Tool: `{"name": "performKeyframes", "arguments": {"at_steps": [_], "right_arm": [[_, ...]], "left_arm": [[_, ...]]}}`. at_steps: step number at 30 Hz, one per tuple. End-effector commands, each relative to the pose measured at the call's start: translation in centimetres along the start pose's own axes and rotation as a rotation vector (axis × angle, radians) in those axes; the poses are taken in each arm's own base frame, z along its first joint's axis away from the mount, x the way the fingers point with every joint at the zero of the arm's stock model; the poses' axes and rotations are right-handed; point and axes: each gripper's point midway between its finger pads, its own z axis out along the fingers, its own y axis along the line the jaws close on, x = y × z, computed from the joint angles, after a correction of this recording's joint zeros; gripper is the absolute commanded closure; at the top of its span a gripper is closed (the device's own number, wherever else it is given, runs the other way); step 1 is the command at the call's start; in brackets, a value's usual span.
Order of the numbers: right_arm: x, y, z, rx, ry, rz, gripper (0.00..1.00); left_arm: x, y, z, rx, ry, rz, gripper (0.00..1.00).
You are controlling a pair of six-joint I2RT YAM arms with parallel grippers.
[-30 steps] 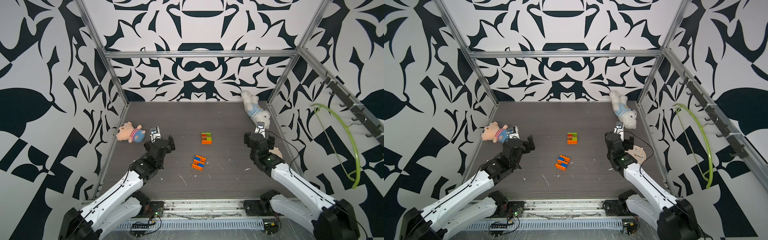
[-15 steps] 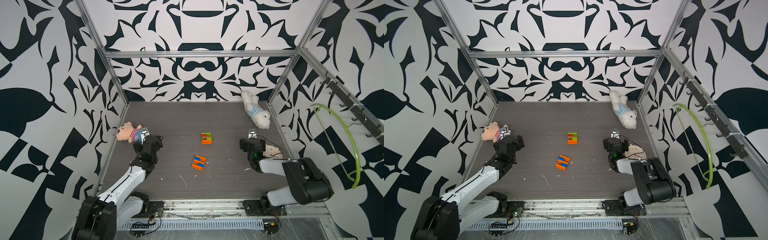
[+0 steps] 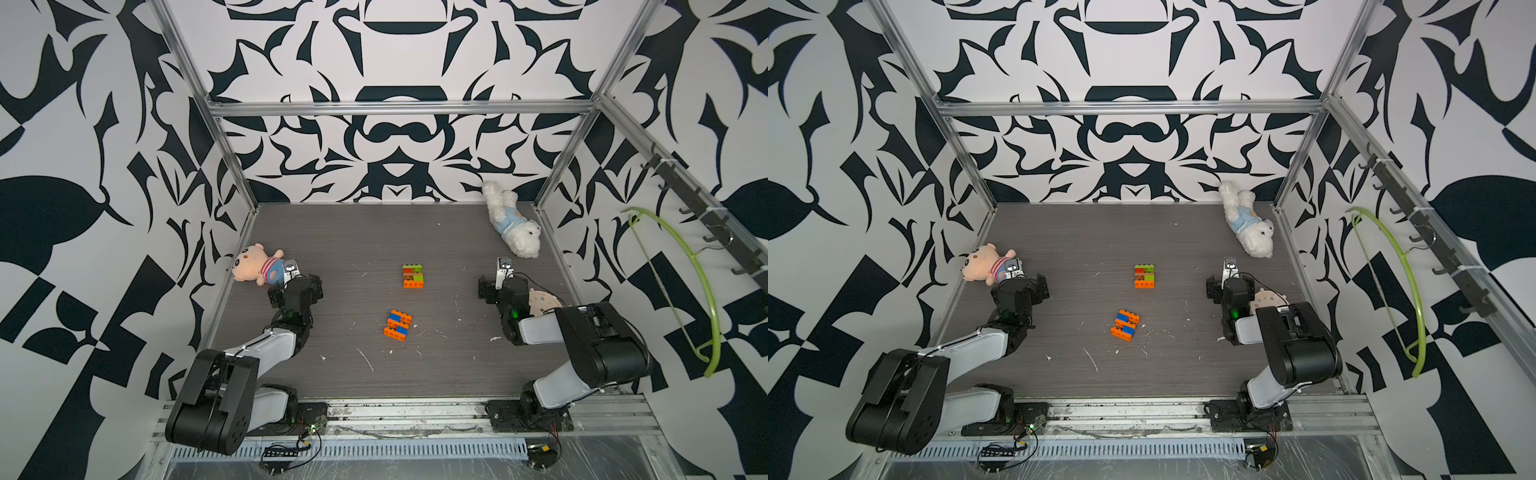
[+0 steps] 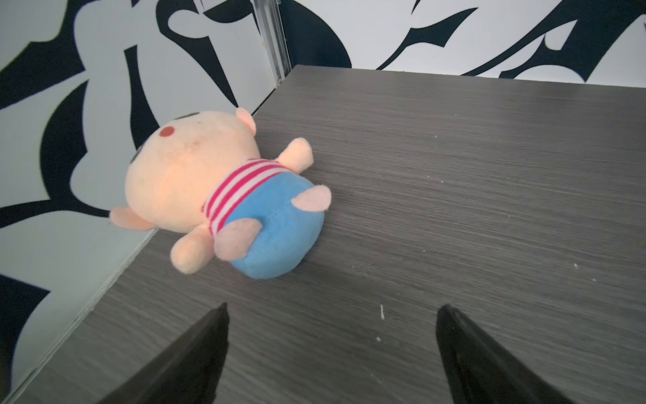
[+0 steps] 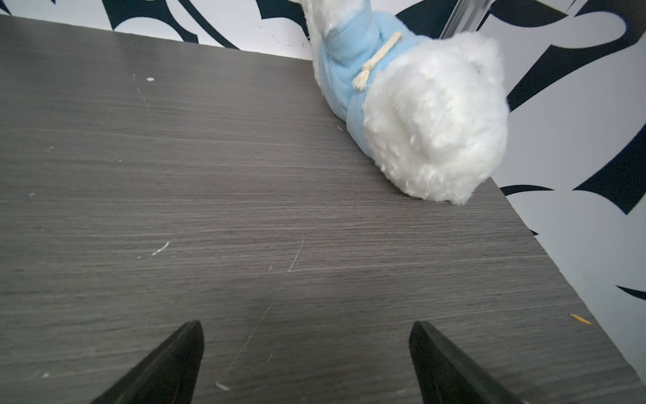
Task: Assemble the number 5 with lego
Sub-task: Reset both arms
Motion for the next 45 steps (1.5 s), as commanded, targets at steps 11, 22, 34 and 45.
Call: {"name": "performKeyframes", "arguments": {"at_steps": [11,22,34,45], "right_arm": [[-1.5,-0.6,0.2,0.023,-0.034,0.042,0.0],[-1.4,-0.6,0.2,0.023,-0.033,0.042,0.0],[-1.4,-0.6,0.2,0.024,-0.032,0.042,0.0],[-1.4,-0.6,0.2,0.023,-0.032,0.042,0.0]], "left_arm": [[-0.3,-0.9,4.0,0.136,-0.052,-0.005,0.01],[0.0,-2.5,4.2,0.263,-0.032,0.016,0.01],[-0.1,-0.5,4.1,0.161,-0.05,-0.057,0.01],[-0.2,-1.0,4.1,0.163,-0.048,-0.024,0.01]]}}
